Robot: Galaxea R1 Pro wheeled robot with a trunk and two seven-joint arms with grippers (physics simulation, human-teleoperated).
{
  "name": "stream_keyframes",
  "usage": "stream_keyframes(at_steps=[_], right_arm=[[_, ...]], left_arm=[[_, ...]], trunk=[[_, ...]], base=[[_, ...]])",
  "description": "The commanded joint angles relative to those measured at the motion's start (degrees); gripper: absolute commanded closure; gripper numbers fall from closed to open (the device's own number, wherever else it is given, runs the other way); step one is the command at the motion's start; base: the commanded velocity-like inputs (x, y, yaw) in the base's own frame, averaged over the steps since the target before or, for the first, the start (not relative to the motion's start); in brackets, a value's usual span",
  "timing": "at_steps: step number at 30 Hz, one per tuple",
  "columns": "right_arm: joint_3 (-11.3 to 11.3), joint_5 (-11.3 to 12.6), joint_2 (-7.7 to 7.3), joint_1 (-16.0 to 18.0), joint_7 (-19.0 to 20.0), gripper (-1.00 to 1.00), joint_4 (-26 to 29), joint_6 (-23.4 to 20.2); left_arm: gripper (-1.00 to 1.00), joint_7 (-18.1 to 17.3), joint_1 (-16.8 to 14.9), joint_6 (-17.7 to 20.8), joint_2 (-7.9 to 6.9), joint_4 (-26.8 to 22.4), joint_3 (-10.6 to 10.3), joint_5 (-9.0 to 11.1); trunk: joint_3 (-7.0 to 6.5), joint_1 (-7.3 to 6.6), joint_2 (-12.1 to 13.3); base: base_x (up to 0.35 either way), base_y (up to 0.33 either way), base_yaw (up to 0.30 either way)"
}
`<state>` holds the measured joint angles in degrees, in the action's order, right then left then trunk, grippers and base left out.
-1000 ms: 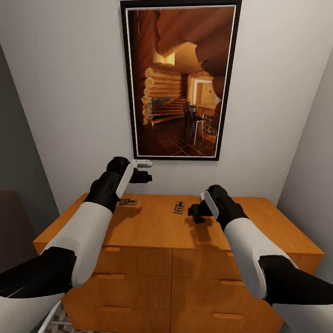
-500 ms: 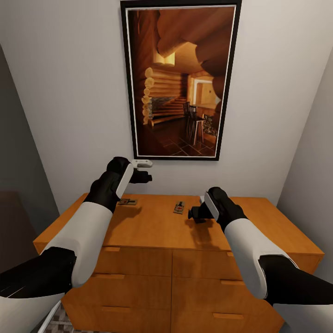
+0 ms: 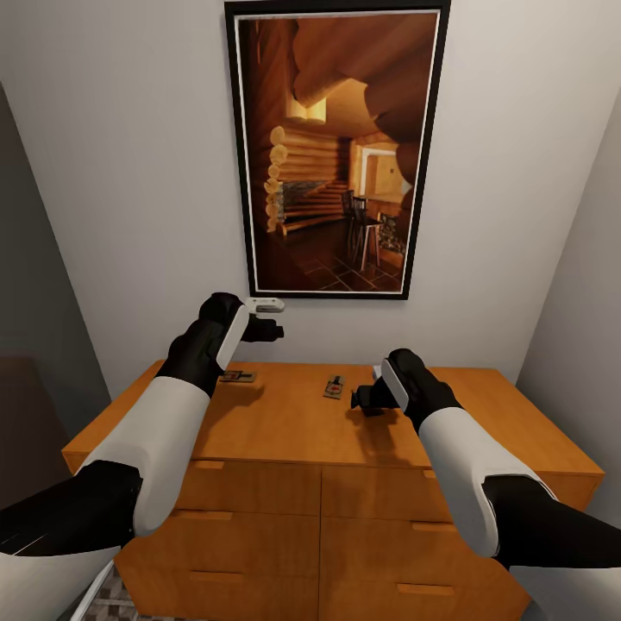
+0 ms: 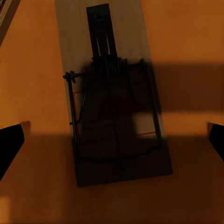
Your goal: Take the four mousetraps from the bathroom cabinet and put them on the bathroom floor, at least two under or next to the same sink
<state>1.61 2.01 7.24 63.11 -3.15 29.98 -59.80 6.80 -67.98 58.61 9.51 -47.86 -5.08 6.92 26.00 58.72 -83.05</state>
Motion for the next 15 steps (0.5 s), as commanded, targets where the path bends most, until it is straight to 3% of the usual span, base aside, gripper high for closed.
stream_keyframes(at_steps=[1,9,10,15], right_arm=[[0.2,0.2,0.01,0.0,-0.4,-1.0,-0.5,-0.2],[0.3,0.1,-0.07,0.0,-0.4,-1.0,-2.0,-0.2],[0.3,0.1,-0.08,0.0,-0.4,1.0,-2.1,-0.2],[0.3,0.3,-0.13,0.0,-0.3,1.0,-2.6,-0.2]], left_arm=[[-1.0,0.6,0.0,0.2,-0.02,-0.1,-0.1,0.6],[-1.0,0.6,0.0,0.2,-0.02,0.0,-0.1,0.6],[-1.0,0.6,0.0,0.2,-0.02,0.0,-0.1,0.6],[-1.0,0.6,0.0,0.2,-0.02,0.0,-0.1,0.6]], trunk=[[0.08,0.0,0.0],[0.08,0.0,0.0],[0.08,0.0,0.0],[0.08,0.0,0.0]], base=[[0.0,0.0,0.0],[0.0,0.0,0.0],[0.0,0.0,0.0],[0.0,0.0,0.0]])
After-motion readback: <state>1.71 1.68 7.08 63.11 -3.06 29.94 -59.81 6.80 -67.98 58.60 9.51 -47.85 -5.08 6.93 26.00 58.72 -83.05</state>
